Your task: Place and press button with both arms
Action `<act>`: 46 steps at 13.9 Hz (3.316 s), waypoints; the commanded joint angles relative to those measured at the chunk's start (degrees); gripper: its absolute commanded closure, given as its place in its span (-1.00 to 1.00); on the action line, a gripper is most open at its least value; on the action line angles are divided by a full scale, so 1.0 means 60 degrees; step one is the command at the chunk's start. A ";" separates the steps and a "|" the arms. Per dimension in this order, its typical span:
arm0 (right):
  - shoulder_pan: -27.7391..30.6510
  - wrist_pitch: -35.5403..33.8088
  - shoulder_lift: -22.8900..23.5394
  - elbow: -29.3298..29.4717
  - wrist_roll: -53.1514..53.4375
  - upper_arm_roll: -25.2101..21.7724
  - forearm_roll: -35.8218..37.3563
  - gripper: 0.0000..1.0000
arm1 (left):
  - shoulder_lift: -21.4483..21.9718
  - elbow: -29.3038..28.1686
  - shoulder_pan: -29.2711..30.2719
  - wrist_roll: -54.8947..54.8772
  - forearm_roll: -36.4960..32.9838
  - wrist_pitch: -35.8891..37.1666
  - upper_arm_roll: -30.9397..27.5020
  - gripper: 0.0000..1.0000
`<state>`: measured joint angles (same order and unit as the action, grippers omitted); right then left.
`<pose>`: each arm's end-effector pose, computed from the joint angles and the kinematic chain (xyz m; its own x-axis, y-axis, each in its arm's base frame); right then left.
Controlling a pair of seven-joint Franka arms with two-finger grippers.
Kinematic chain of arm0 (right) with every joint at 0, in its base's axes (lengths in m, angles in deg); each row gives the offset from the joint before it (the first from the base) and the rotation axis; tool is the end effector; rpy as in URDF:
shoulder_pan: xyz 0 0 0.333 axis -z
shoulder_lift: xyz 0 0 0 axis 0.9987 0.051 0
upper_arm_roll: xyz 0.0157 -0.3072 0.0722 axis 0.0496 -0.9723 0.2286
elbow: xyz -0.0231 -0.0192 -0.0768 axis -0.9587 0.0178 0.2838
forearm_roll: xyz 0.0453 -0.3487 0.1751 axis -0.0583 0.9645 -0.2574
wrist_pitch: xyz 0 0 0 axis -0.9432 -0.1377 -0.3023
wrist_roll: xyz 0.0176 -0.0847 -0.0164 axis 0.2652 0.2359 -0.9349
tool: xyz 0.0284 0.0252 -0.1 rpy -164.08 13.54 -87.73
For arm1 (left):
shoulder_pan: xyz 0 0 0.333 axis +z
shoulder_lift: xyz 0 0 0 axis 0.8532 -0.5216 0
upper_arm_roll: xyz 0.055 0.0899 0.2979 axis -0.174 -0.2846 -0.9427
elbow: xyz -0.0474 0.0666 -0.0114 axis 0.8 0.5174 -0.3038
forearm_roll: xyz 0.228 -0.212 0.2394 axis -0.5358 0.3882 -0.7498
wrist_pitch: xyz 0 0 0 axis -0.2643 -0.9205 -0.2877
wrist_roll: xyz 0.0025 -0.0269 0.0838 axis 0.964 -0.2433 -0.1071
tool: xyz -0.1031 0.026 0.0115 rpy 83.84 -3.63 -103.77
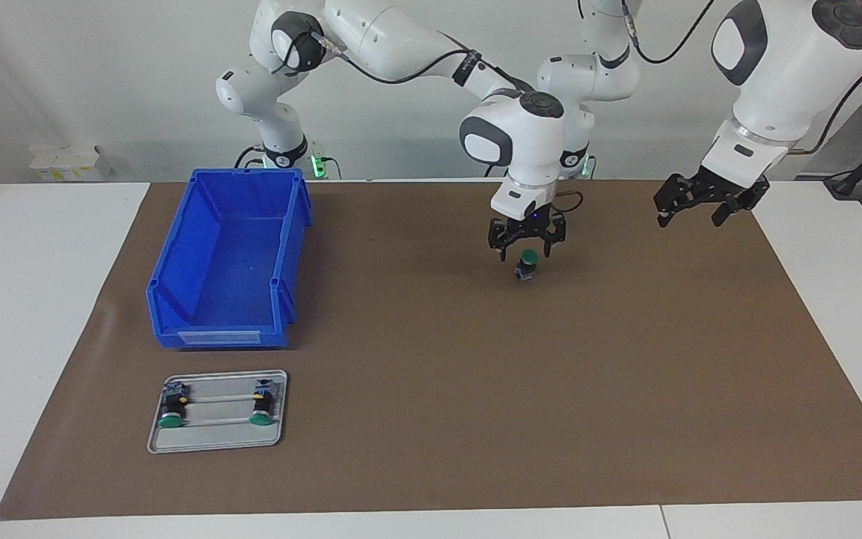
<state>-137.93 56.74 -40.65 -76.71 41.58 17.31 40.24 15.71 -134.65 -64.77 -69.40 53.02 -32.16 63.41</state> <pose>0.4705 0.5769 0.3863 0.9877 0.0289 0.1540 0.0400 -0.9968 -0.0697 0.5728 -0.0406 0.6019 0.9972 -0.0674 -0.0333 -0.0675 -0.9977 -0.0041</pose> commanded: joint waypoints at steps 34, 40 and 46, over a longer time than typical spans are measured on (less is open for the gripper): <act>0.0593 0.1402 -0.2179 -0.2962 0.0743 -0.0002 0.0247 1.00 | 0.0277 -0.0336 0.0097 -0.0080 -0.0177 -0.0084 0.0076 -1.00; 0.2262 0.1256 -0.4585 -0.4972 0.0597 0.0012 0.0130 1.00 | 0.0277 -0.0336 0.0097 -0.0080 -0.0177 -0.0084 0.0076 -1.00; 0.4253 0.0043 -0.6197 -0.5691 -0.1244 0.0012 -0.0263 1.00 | 0.0277 -0.0336 0.0111 -0.0080 -0.0177 -0.0084 0.0076 -1.00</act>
<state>-116.53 58.82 -73.38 -107.40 39.00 16.65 40.09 15.71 -134.65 -64.77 -69.40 53.02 -32.16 63.41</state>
